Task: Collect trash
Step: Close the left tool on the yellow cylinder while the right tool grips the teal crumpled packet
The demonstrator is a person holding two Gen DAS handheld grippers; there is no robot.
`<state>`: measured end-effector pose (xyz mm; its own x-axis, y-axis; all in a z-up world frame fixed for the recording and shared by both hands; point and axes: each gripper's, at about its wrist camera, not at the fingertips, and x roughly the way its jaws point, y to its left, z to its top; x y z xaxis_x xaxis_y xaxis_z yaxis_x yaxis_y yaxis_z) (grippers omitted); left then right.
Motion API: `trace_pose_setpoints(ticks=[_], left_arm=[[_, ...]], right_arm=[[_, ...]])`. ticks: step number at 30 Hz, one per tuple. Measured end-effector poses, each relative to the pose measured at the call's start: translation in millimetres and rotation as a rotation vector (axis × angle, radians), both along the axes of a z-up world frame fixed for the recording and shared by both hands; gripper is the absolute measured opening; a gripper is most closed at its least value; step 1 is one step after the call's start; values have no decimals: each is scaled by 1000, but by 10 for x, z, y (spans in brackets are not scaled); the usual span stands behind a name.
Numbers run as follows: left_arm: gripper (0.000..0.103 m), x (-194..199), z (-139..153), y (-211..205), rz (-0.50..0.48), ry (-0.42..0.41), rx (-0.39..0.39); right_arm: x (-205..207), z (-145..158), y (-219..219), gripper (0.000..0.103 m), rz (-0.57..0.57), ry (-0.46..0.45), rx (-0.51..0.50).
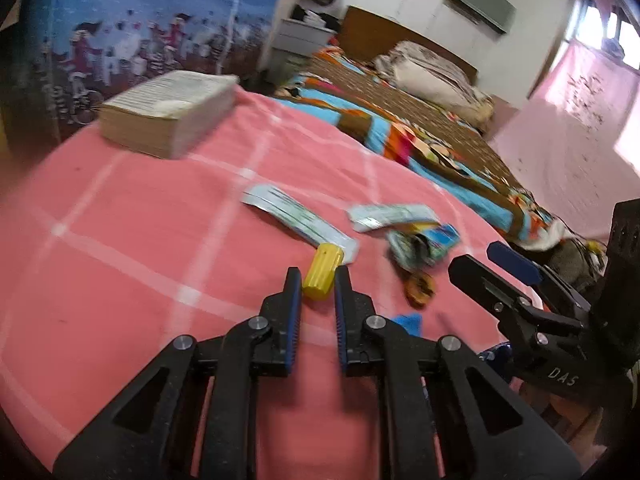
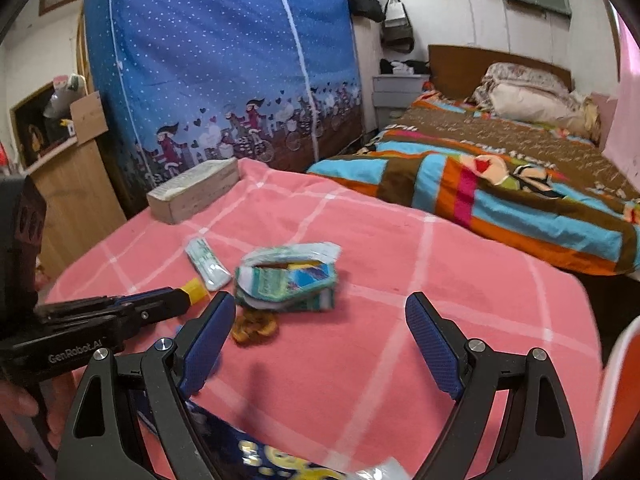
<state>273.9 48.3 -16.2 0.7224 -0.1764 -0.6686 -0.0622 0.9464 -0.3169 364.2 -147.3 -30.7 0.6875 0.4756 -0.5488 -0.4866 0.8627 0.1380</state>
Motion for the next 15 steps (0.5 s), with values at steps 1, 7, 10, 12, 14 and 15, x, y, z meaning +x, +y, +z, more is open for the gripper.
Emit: trace_pose_setpoints(ticks=[1, 7, 10, 12, 14, 15], left_arm=[[20, 3, -6, 26, 6, 2, -5], [19, 34, -53, 64, 17, 16, -18], [19, 34, -54, 46, 17, 16, -14], [19, 30, -53, 43, 17, 15, -15], [19, 26, -53, 43, 18, 12, -21], [19, 26, -55, 51, 18, 10, -24]], right_arm=[[22, 5, 41, 87, 9, 4, -2], [121, -44, 318, 86, 50, 31, -70], [184, -80, 336, 69, 51, 58, -74], [215, -108, 317, 63, 49, 79, -66], [193, -103, 296, 62, 48, 74, -54], [174, -100, 295, 62, 48, 68, -53]])
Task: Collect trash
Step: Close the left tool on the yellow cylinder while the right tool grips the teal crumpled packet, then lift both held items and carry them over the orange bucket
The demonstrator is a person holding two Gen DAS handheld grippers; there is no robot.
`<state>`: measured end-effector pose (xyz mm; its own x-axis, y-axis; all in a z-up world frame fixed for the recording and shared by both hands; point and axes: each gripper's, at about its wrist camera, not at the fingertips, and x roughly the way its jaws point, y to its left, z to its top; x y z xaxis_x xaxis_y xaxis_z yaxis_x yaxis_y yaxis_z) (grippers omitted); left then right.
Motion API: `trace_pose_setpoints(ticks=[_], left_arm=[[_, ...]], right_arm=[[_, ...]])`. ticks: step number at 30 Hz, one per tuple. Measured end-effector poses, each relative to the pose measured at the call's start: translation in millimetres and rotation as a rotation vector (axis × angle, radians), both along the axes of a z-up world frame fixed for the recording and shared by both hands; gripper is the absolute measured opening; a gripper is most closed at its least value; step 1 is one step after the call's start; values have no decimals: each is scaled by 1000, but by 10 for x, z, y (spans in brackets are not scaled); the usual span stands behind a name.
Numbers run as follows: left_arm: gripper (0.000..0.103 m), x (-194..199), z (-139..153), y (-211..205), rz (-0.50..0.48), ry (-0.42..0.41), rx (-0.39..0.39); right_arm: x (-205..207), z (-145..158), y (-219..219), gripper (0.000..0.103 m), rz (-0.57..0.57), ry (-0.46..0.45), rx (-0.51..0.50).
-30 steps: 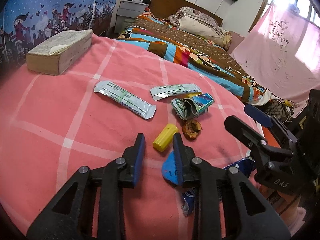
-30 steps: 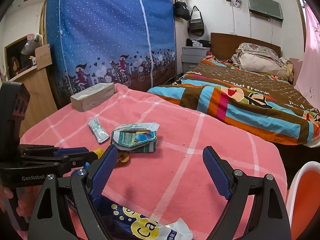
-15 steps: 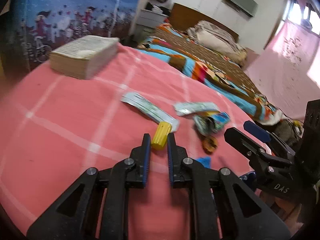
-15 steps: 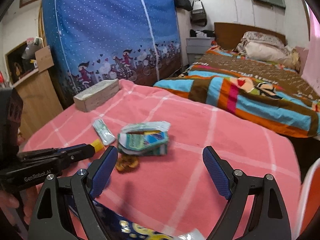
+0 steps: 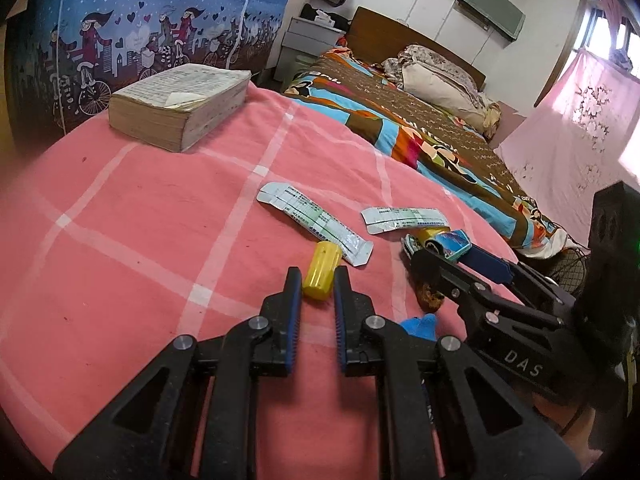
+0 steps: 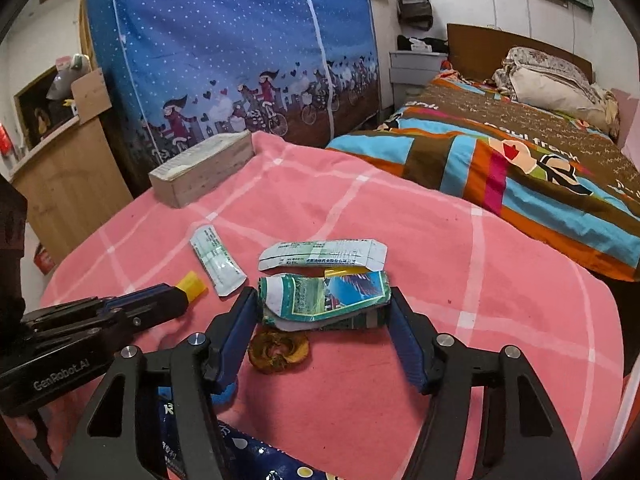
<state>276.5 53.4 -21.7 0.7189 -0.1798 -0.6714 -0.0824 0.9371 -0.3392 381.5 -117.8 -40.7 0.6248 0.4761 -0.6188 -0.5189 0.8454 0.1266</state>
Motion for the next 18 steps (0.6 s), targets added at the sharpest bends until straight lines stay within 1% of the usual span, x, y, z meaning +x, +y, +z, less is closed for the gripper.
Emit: trace_pose_setpoints(ticks=[4, 7, 13, 16, 18], left_arm=[[19, -50, 7, 28, 5, -22, -21], [19, -104, 52, 40, 8, -61, -26], [19, -227, 160, -1, 4, -153, -10], [19, -265, 196, -25, -6, -179, 0], [19, -273, 210, -43, -15, -188, -1]], right_arm=[[-99, 18, -29, 61, 0, -30, 12], [-199, 65, -77, 60, -5, -71, 33], [-380, 143, -148, 60, -27, -160, 51], [-445, 151, -146, 60, -28, -181, 44], [-465, 135, -141, 60, -21, -177, 34]])
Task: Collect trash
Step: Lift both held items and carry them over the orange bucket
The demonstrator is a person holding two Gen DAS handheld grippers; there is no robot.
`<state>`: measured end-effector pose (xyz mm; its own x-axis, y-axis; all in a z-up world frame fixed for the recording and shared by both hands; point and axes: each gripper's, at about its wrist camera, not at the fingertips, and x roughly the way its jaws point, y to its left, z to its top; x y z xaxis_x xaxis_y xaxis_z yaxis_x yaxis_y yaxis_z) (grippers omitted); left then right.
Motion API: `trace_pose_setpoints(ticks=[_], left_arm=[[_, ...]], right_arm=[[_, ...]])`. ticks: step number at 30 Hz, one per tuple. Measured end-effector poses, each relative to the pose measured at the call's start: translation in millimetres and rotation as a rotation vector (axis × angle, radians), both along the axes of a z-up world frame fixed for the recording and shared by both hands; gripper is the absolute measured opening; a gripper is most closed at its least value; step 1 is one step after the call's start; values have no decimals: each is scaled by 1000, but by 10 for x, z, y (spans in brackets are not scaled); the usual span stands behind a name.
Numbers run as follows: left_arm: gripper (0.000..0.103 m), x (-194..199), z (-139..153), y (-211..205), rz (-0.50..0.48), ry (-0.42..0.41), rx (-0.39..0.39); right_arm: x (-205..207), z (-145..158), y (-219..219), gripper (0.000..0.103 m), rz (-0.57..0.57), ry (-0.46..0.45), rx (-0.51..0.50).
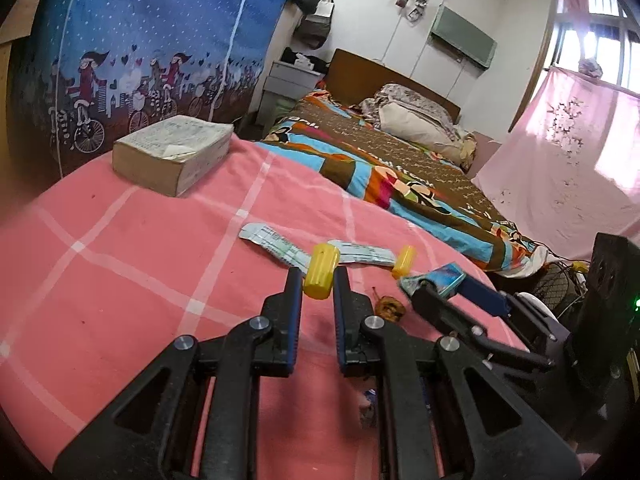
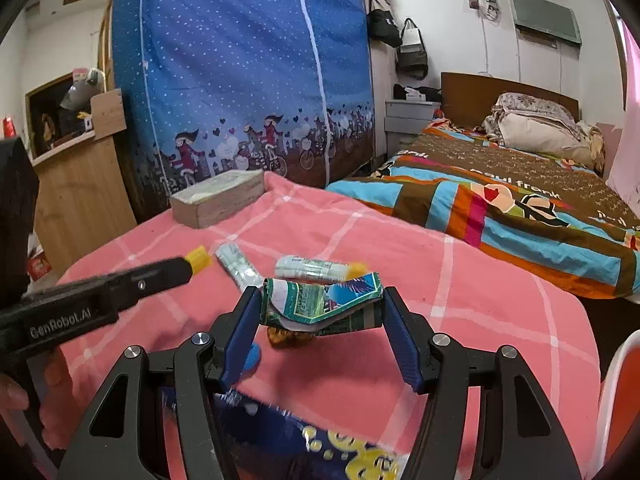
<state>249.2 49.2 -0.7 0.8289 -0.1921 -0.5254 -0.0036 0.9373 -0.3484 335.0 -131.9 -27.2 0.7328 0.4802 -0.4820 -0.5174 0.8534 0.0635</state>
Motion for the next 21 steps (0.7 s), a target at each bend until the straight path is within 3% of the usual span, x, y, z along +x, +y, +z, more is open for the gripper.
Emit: trace_pose_setpoints(ticks=[10, 21], left_arm=[[18, -148, 109, -82, -14, -97, 0], [18, -499, 402, -330, -18, -332, 31]], right_arm=[[-173, 80, -202, 60, -4, -78, 85], [-575, 370, -479, 60, -37, -344, 152]])
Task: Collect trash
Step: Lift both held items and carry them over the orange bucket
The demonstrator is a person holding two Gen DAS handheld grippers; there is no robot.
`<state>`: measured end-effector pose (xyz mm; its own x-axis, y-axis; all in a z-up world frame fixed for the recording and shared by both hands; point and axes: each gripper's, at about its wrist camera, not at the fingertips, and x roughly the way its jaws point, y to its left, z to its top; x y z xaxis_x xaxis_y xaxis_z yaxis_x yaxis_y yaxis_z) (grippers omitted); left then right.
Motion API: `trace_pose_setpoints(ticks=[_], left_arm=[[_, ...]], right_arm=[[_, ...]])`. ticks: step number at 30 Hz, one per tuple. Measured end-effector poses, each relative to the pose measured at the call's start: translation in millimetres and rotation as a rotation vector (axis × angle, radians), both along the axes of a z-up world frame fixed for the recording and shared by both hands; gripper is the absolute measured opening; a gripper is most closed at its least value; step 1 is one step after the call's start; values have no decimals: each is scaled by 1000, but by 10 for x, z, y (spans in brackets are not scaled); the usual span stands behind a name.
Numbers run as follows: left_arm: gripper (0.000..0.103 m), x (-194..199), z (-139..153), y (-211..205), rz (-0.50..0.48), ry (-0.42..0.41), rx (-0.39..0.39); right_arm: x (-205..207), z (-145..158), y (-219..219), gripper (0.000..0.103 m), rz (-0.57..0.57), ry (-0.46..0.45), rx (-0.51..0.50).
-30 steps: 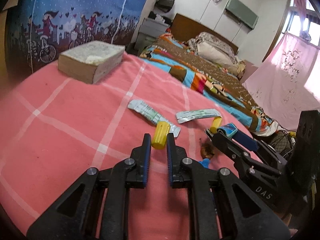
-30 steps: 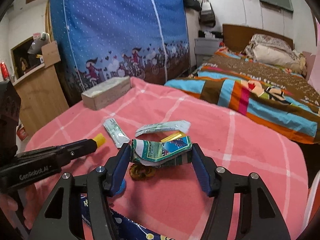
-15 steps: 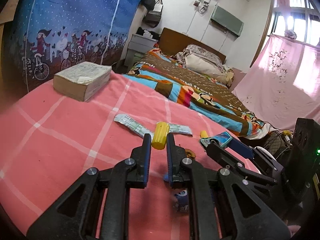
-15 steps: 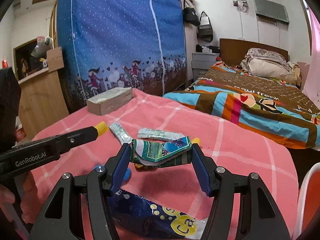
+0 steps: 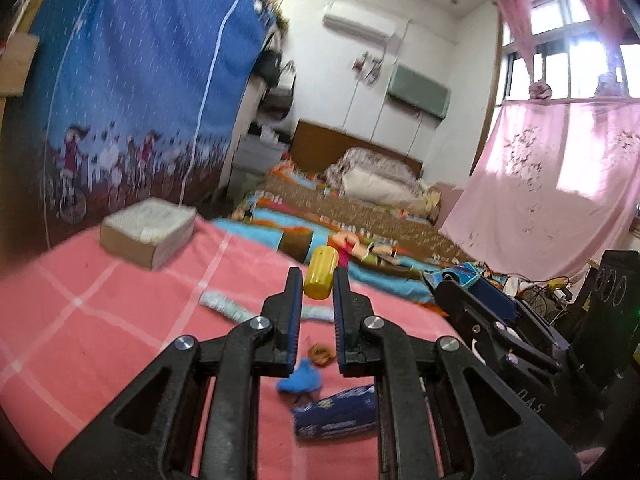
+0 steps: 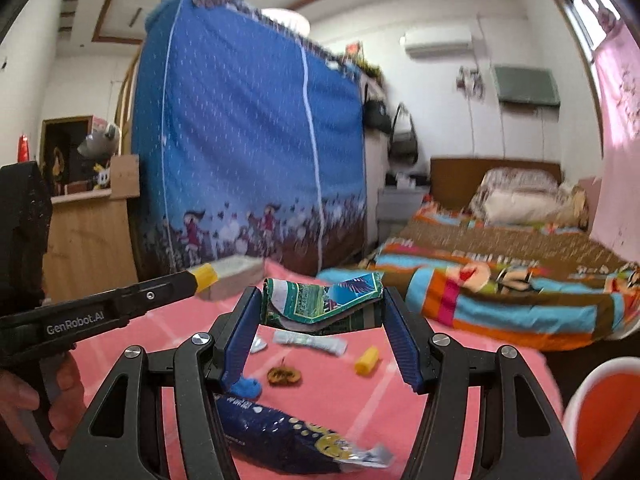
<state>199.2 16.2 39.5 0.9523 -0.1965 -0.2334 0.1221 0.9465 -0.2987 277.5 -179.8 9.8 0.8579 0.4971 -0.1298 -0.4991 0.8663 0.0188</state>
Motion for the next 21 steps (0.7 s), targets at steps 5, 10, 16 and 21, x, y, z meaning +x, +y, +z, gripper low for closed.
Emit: trace_pose_setpoints(ticks=[5, 10, 16, 21], left_arm=[[18, -62, 164, -212, -19, -75, 31], [18, -111, 337, -497, -60, -139, 59], [18, -163, 503, -935, -139, -205, 95], [18, -167, 529, -1299, -223, -219, 116]], right_arm=[[-131, 143, -238, 60, -49, -85, 46], [-204, 246, -535, 60, -105, -130, 95], [-322, 337, -998, 60, -199, -167, 149], [-417, 340, -1374, 60, -283, -177, 175]])
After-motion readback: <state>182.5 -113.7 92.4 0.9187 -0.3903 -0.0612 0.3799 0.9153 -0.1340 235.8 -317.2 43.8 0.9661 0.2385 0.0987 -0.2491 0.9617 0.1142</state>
